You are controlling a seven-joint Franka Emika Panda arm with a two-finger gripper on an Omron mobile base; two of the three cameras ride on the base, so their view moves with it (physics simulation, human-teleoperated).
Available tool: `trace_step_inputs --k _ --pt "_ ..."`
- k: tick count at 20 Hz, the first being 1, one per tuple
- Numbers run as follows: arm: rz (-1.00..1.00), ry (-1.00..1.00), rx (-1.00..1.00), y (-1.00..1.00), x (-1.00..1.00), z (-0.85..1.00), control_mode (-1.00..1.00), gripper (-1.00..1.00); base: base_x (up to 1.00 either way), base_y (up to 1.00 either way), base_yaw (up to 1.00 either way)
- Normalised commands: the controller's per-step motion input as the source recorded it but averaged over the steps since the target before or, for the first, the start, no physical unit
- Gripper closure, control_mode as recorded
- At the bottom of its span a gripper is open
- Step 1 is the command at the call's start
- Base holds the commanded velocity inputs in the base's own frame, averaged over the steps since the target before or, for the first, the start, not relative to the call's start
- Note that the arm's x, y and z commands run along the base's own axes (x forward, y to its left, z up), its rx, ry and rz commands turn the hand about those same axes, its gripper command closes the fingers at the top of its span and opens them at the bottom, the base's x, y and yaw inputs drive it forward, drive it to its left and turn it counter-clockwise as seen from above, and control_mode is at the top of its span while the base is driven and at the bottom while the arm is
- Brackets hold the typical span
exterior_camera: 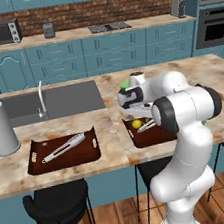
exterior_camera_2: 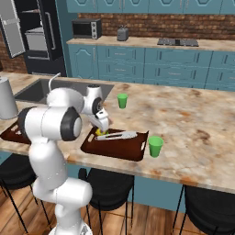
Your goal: Gather the lemon and garlic from the fridge and place them on a tray on the dining counter. Then gather the chicken drumstick and steak from the fridge and place them on the other tray.
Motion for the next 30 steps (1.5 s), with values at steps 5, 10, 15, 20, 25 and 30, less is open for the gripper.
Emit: trace_step_inputs --k 5,10,15,20,25,30 --pt "0.07 -0.08 0.00 0.01 -0.56 0.53 -1.00 -1.00 0.00 0.00 0.00" --pt "0.17 -0.05 0.00 0.05 -0.59 0.48 -1.00 -1.00 0.00 0.00 0.00" --pt "0.26 -0.01 0.00 0.17 -0.62 0.51 -1.00 -1.00 0.00 0.00 0.00" --pt "0.25 -0.03 0.00 0.21 -0.81 0.47 -1.00 -1.00 0.00 0.00 0.00" --pt "0.15 -0.21 -0.01 0.11 -1.00 0.34 -1.00 -1.00 0.00 0.00 0.00" --pt "0.11 -0.29 -0.07 0.04 -1.00 0.44 -1.00 -1.00 0.00 0.00 0.00"
